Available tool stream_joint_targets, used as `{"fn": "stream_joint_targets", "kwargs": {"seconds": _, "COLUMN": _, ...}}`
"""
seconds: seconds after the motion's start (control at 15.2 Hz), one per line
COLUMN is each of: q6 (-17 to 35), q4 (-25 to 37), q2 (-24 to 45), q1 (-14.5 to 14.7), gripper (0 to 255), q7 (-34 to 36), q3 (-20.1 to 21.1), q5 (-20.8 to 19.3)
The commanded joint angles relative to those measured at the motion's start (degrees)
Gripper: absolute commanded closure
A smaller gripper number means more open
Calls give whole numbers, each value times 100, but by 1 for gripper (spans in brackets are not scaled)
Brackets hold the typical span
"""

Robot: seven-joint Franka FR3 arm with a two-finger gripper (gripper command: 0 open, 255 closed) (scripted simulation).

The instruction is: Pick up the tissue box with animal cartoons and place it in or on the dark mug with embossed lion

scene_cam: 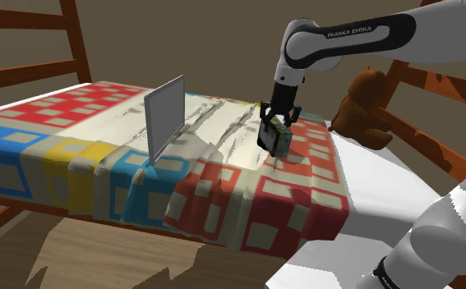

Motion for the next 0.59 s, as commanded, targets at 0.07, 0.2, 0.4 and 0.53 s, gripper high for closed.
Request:
{"fn": "stream_joint_targets", "kwargs": {"seconds": 0.07, "q6": -265, "q4": 255, "q2": -10, "q1": -1, "gripper": 255, "q7": 22, "q3": -3, "q5": -5}}
{"fn": "stream_joint_targets", "kwargs": {"seconds": 0.2, "q6": -355, "q4": 340, "q2": -15, "q1": -2, "gripper": 255, "q7": 28, "q3": -5, "q5": -7}}
{"fn": "stream_joint_targets", "kwargs": {"seconds": 0.4, "q6": -476, "q4": 844, "q2": 394, "q1": -151, "gripper": 255, "q7": -256, "q3": -175, "q5": -98}}
{"fn": "stream_joint_targets", "kwargs": {"seconds": 0.53, "q6": -573, "q4": 1219, "q2": 687, "q1": -248, "gripper": 255, "q7": -439, "q3": -280, "q5": -146}}
